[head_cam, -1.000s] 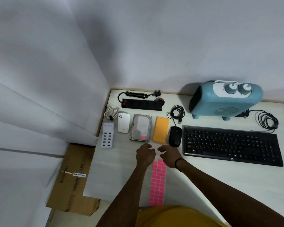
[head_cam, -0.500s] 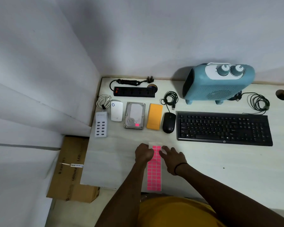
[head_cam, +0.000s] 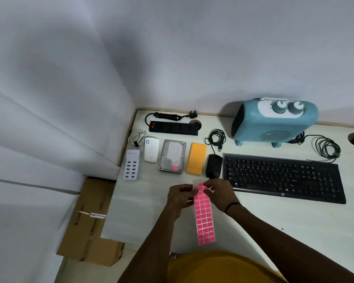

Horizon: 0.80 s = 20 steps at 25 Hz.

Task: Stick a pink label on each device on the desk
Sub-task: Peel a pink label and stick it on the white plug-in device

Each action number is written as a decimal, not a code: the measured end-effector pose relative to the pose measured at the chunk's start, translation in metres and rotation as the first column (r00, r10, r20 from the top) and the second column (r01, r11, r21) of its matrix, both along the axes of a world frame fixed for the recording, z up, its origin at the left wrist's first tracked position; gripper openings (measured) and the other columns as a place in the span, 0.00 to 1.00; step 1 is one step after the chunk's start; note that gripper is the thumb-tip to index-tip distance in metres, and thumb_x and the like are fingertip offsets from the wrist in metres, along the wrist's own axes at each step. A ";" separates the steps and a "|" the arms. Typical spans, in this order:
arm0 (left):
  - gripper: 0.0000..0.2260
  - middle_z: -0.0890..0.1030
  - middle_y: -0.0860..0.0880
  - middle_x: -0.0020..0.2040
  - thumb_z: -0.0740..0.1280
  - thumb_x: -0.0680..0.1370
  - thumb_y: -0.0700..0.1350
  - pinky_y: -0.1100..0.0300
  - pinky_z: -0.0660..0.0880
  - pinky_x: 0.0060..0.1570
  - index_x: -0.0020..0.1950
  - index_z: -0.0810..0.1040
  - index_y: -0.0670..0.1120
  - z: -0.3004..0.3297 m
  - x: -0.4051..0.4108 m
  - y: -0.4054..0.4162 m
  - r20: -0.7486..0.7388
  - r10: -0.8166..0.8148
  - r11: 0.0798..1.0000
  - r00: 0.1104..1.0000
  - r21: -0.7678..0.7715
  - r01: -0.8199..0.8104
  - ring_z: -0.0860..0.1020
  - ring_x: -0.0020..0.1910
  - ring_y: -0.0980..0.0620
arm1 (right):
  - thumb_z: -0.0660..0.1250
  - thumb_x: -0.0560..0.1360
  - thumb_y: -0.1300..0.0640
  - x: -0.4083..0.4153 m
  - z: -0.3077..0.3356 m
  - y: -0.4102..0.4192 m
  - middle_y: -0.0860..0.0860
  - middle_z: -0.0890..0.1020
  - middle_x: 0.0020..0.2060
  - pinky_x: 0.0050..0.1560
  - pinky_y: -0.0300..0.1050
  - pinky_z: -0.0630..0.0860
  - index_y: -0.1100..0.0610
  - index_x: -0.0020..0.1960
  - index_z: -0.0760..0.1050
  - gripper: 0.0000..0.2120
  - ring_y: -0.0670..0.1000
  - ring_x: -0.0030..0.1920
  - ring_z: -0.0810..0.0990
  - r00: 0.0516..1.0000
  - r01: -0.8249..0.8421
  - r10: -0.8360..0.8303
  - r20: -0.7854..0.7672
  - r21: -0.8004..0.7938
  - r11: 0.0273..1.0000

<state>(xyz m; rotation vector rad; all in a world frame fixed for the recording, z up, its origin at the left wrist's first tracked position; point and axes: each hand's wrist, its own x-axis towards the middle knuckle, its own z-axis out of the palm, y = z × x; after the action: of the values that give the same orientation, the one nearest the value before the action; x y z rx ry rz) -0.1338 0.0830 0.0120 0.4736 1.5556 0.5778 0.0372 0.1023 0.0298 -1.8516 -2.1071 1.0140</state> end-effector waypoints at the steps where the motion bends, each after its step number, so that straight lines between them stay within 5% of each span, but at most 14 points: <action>1: 0.17 0.87 0.42 0.51 0.76 0.74 0.41 0.53 0.84 0.50 0.62 0.82 0.40 0.004 0.000 0.002 0.022 -0.014 1.000 1.000 0.022 0.013 0.86 0.50 0.46 | 0.70 0.76 0.55 -0.001 0.005 0.004 0.50 0.86 0.50 0.55 0.43 0.79 0.56 0.57 0.83 0.11 0.47 0.48 0.82 1.000 0.001 -0.001 -0.017 0.027 1.000; 6: 0.14 0.87 0.43 0.51 0.73 0.77 0.41 0.62 0.81 0.43 0.62 0.82 0.40 0.024 0.004 0.007 0.054 -0.035 0.992 0.998 0.127 0.028 0.86 0.49 0.49 | 0.71 0.76 0.56 -0.003 0.024 0.013 0.51 0.87 0.45 0.51 0.40 0.80 0.57 0.53 0.85 0.08 0.47 0.44 0.84 0.993 0.026 -0.014 -0.115 0.104 0.994; 15: 0.11 0.87 0.44 0.50 0.70 0.80 0.42 0.59 0.82 0.47 0.62 0.83 0.43 0.032 0.014 -0.010 0.054 -0.100 0.963 0.994 0.255 0.084 0.86 0.50 0.48 | 0.71 0.75 0.57 0.009 0.037 0.011 0.50 0.87 0.39 0.47 0.42 0.82 0.55 0.46 0.87 0.06 0.47 0.39 0.84 0.988 -0.029 0.043 -0.145 0.092 0.995; 18: 0.10 0.87 0.44 0.51 0.69 0.80 0.43 0.56 0.82 0.47 0.61 0.82 0.44 0.028 0.016 -0.020 0.054 -0.045 0.978 0.998 0.207 0.032 0.86 0.51 0.47 | 0.72 0.74 0.58 0.013 0.031 0.004 0.48 0.87 0.40 0.48 0.38 0.81 0.56 0.46 0.86 0.04 0.45 0.39 0.84 0.963 0.113 -0.104 -0.250 0.020 0.993; 20: 0.09 0.87 0.44 0.52 0.69 0.81 0.43 0.56 0.82 0.46 0.60 0.82 0.44 0.022 0.015 -0.026 0.050 0.026 0.989 0.998 0.142 -0.033 0.85 0.51 0.47 | 0.74 0.73 0.60 0.016 0.025 0.002 0.51 0.87 0.40 0.46 0.42 0.83 0.59 0.48 0.86 0.04 0.48 0.38 0.85 0.861 0.290 -0.346 -0.372 -0.200 0.936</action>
<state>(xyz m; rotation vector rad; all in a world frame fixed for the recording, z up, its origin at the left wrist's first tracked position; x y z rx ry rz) -0.1189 0.0566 0.0339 0.5417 1.4836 0.7212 0.0530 0.1041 0.0548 -1.7781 -1.4710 1.3407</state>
